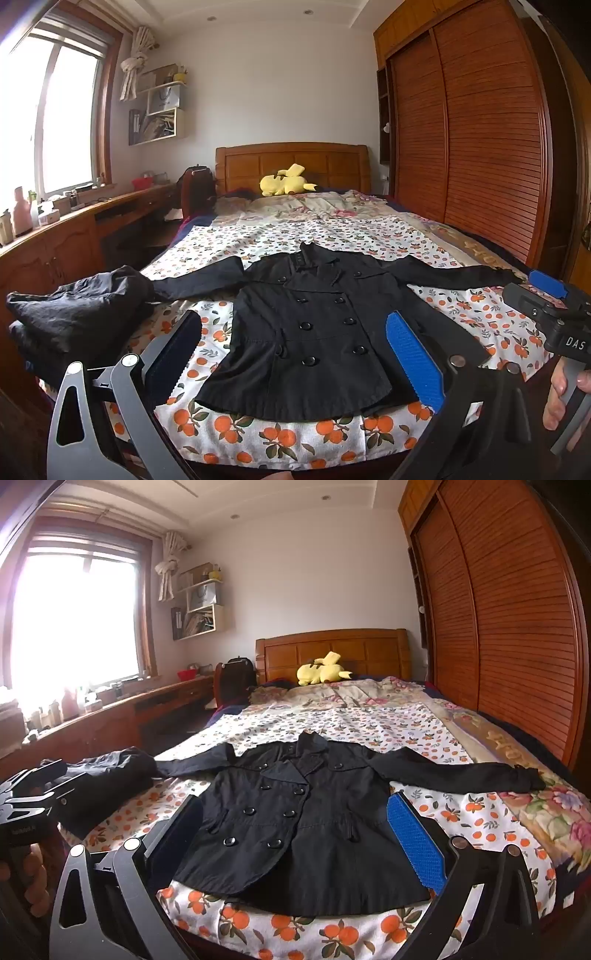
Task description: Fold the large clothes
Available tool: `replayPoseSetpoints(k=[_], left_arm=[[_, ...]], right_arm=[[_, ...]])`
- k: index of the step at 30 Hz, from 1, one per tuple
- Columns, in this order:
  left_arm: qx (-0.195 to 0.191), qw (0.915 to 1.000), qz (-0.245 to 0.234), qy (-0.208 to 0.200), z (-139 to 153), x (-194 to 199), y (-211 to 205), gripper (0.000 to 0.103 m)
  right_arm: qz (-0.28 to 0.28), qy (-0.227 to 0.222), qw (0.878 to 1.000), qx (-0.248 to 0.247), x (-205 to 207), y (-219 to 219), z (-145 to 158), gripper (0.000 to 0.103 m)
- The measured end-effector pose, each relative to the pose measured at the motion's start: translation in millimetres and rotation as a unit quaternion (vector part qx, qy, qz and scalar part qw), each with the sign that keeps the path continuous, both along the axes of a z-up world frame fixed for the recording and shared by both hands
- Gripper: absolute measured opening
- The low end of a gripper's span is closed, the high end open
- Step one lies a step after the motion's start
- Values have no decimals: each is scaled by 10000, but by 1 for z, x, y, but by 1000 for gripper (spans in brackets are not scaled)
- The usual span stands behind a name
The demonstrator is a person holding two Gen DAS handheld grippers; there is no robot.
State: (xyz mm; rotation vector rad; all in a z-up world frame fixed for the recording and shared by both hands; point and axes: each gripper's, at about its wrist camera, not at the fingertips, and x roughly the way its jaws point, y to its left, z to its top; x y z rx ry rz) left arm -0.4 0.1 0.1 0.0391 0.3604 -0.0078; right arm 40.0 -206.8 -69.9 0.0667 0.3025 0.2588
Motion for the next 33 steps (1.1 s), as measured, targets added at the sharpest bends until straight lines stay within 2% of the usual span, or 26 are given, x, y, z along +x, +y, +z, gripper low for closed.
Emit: replayPoseSetpoints(k=[33], left_arm=[[24,10000,4,-10,6,-2,-4,101]], right_arm=[[8,11,10000,-9,-4,-2,4,97]])
